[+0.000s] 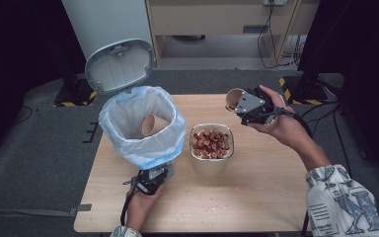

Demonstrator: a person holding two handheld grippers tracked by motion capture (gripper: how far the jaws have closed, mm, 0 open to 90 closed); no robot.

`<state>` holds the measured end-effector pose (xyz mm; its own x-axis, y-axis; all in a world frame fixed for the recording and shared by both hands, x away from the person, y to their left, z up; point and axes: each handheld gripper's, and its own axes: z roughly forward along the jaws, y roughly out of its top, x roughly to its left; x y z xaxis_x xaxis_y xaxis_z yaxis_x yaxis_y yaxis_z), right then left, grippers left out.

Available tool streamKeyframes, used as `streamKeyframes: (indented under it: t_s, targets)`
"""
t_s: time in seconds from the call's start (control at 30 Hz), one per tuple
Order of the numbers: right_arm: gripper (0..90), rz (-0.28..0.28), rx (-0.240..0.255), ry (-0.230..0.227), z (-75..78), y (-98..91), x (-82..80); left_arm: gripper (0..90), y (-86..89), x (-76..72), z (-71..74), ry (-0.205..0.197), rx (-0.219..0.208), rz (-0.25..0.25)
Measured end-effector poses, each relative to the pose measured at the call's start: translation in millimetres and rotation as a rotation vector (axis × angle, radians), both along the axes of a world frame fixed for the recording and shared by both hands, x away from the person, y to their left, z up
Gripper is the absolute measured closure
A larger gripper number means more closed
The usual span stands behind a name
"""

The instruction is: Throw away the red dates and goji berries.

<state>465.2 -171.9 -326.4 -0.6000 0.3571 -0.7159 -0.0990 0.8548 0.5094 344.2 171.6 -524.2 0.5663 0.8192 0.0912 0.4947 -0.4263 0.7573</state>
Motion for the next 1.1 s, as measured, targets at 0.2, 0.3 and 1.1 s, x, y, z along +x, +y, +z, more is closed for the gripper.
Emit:
streamKeyframes:
  t_s: [0.2,0.3,1.1]
  targets:
    - [32.1,-0.013,0.029,0.015,-2.3,-7.3,-0.1,89.7,0.0,0.0,0.0,0.001,-0.001,0.0]
    - [32.0,-0.023,0.047,0.031,-3.2,-13.2,0.6,89.6,0.0,0.0,0.0,0.0,-0.001,0.0]
    - [32.1,-0.068,0.185,0.11,-12.0,-39.4,5.0,89.7,0.1,0.1,0.0,0.001,-0.001,-0.001]
